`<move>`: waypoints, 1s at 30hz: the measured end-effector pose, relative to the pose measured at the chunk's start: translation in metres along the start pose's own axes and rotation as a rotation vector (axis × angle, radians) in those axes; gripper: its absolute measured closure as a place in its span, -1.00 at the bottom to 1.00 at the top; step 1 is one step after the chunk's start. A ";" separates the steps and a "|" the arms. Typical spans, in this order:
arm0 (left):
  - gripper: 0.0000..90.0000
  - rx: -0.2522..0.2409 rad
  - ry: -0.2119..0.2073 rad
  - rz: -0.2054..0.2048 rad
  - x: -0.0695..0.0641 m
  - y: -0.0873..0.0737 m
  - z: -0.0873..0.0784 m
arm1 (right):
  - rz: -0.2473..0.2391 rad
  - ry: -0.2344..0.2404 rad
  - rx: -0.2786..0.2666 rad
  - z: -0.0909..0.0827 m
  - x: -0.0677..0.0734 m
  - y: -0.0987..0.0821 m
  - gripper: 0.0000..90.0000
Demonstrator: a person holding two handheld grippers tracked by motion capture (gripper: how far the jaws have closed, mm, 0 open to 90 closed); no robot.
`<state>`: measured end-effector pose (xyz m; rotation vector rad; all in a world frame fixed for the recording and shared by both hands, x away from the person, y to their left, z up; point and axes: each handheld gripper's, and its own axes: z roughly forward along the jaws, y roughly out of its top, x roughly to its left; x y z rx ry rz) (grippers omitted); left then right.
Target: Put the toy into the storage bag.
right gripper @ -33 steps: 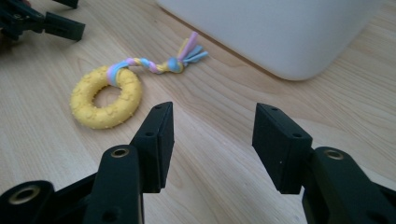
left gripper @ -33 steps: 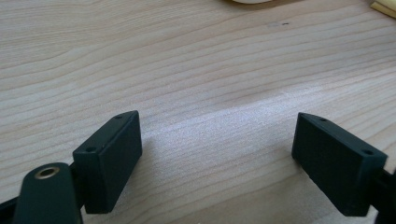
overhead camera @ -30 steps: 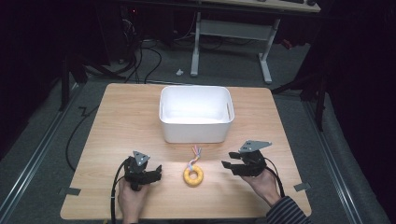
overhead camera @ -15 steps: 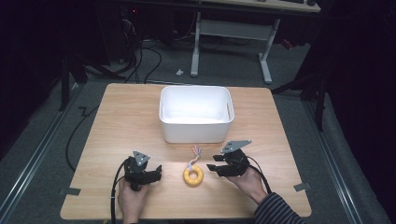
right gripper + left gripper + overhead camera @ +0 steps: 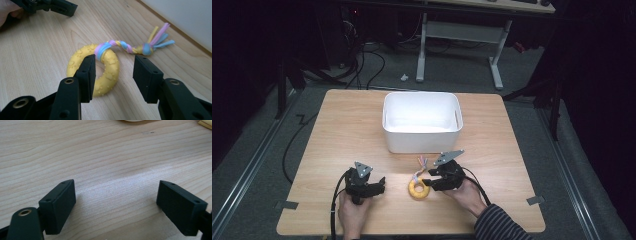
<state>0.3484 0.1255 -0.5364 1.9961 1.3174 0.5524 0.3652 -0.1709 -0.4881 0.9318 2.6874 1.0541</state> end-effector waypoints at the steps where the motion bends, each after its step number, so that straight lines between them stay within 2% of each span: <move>1: -0.64 0.000 0.000 0.000 0.000 0.000 0.000 | 0.000 0.000 0.005 0.002 0.001 0.001 0.19; 16: -0.64 0.000 0.000 0.000 0.000 0.000 0.000 | -0.016 -0.010 0.076 0.021 0.004 0.006 0.16; 27: -0.64 0.000 0.000 0.000 0.000 0.000 0.000 | -0.058 -0.033 0.146 0.034 0.007 0.008 0.23; 30: -0.64 0.000 0.000 0.000 0.000 0.000 0.000 | -0.083 -0.040 0.150 0.036 0.008 0.008 0.27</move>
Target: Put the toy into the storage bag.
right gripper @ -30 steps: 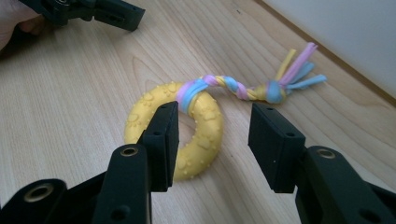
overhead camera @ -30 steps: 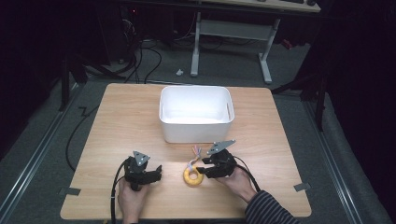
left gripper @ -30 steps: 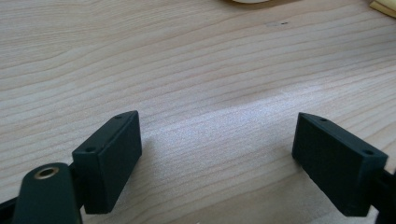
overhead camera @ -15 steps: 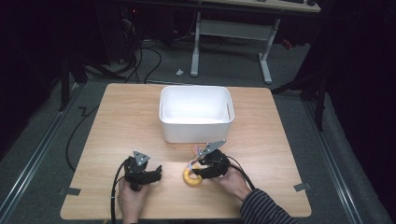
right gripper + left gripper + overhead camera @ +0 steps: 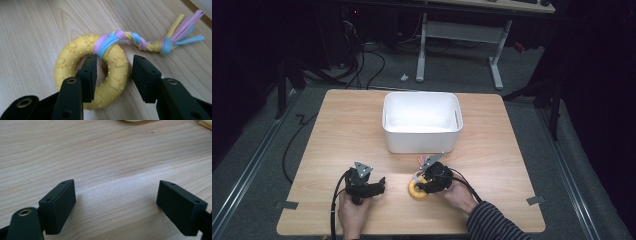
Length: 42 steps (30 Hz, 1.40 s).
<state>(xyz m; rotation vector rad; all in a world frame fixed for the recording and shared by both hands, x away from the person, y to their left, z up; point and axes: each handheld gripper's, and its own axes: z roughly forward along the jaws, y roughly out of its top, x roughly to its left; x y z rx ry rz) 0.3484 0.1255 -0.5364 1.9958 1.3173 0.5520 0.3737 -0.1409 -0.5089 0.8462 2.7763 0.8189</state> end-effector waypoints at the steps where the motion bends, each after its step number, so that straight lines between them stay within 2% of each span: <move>1: -0.64 0.000 0.000 0.000 0.000 0.000 0.000 | -0.002 0.001 0.003 0.000 0.000 0.000 0.29; 8: -0.64 0.000 0.000 0.000 0.000 0.000 0.000 | -0.034 -0.009 0.003 0.000 0.001 0.000 0.43; 14: -0.64 0.000 0.000 0.000 0.000 0.000 0.000 | -0.030 0.001 -0.003 -0.001 0.000 -0.001 0.45; 18: -0.64 0.000 0.000 0.000 0.000 0.000 0.000 | -0.026 0.009 -0.026 -0.005 -0.001 -0.002 0.46; 22: -0.64 0.000 0.000 0.000 0.000 0.000 0.000 | -0.020 0.021 -0.051 -0.011 -0.003 -0.003 0.46; 34: -0.64 0.000 0.000 0.001 0.000 0.000 0.000 | -0.027 0.000 -0.094 -0.039 -0.002 -0.013 0.46; 42: -0.64 0.000 0.000 0.000 0.000 0.000 0.000 | 0.003 -0.022 -0.135 -0.059 -0.010 -0.025 0.46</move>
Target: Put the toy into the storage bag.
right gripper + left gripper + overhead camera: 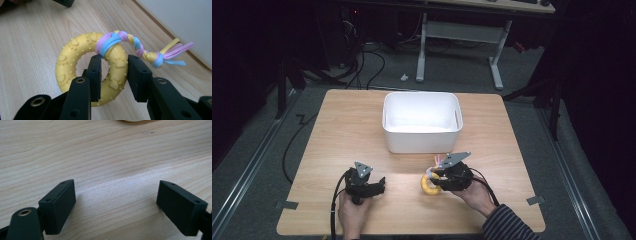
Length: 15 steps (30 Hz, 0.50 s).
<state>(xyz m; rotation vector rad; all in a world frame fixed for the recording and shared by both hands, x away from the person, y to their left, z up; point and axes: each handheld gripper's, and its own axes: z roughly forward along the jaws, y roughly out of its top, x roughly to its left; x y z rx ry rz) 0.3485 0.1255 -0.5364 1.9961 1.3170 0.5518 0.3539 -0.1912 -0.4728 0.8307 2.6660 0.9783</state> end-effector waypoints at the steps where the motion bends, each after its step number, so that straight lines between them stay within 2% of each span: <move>1: -0.64 0.000 0.000 0.000 0.000 0.000 0.000 | 0.003 -0.001 -0.002 -0.001 -0.001 -0.001 0.46; 7: -0.64 0.000 0.000 0.000 0.000 0.000 0.000 | 0.018 -0.005 -0.016 -0.010 -0.004 -0.007 0.46; 15: -0.64 0.001 0.000 0.001 0.000 0.000 0.000 | 0.043 -0.031 -0.036 -0.030 -0.013 -0.017 0.46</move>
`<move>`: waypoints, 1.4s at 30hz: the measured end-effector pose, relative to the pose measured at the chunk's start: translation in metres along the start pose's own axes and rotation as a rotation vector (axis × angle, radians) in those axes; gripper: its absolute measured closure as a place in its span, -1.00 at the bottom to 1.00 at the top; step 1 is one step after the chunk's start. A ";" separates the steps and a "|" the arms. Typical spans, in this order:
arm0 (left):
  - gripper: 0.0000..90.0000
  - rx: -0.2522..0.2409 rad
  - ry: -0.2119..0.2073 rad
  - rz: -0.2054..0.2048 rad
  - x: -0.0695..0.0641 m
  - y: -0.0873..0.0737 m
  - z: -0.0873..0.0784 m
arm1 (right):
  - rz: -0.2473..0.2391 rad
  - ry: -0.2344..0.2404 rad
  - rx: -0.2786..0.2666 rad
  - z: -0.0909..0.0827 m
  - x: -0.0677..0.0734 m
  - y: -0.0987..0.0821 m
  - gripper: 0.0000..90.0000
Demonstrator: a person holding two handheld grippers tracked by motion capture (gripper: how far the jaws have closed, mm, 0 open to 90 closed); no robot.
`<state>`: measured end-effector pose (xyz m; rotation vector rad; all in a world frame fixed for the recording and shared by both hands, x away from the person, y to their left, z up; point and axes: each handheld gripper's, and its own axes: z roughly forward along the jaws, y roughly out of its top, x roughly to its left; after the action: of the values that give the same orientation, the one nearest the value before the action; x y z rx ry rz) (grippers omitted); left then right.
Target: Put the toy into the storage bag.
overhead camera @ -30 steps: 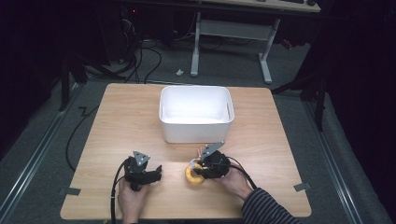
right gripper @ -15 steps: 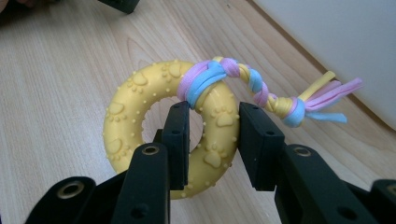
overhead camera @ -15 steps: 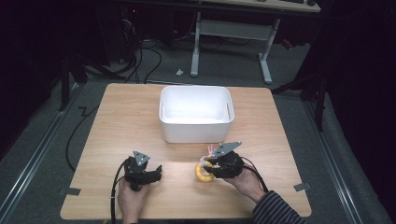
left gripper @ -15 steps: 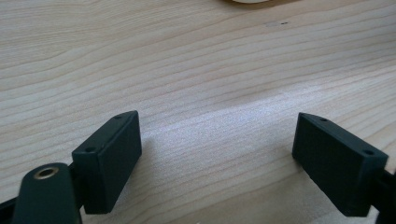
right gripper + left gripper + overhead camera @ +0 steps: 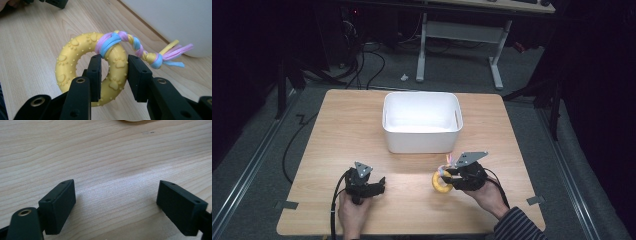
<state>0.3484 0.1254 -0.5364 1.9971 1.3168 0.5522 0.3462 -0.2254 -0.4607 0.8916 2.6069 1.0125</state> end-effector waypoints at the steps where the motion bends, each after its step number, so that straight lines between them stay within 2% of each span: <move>1: -0.65 0.000 0.000 0.000 0.000 0.000 0.000 | 0.004 -0.006 -0.002 -0.003 -0.002 -0.001 0.46; 16: -0.64 0.000 0.000 0.000 0.000 0.000 0.000 | 0.078 -0.062 -0.065 -0.035 -0.025 -0.014 0.46; 18: -0.64 0.000 0.000 0.000 0.000 0.000 0.000 | 0.092 -0.053 -0.081 -0.038 -0.029 -0.016 0.46; 21: -0.64 0.000 0.000 0.000 0.000 0.000 0.000 | 0.137 -0.037 -0.101 -0.046 -0.037 -0.019 0.46; 27: -0.64 -0.001 0.000 -0.001 0.000 0.000 0.000 | 0.150 -0.057 -0.110 -0.057 -0.044 -0.020 0.46; 33: -0.64 0.000 0.000 -0.001 0.000 0.000 0.000 | 0.157 -0.056 -0.119 -0.073 -0.050 -0.015 0.46; 42: -0.64 -0.001 0.000 -0.001 0.000 0.000 0.000 | 0.124 -0.110 -0.146 -0.092 -0.055 0.002 0.46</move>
<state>0.3485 0.1255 -0.5364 1.9959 1.3173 0.5517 0.3552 -0.3081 -0.3924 1.0518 2.3781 1.1342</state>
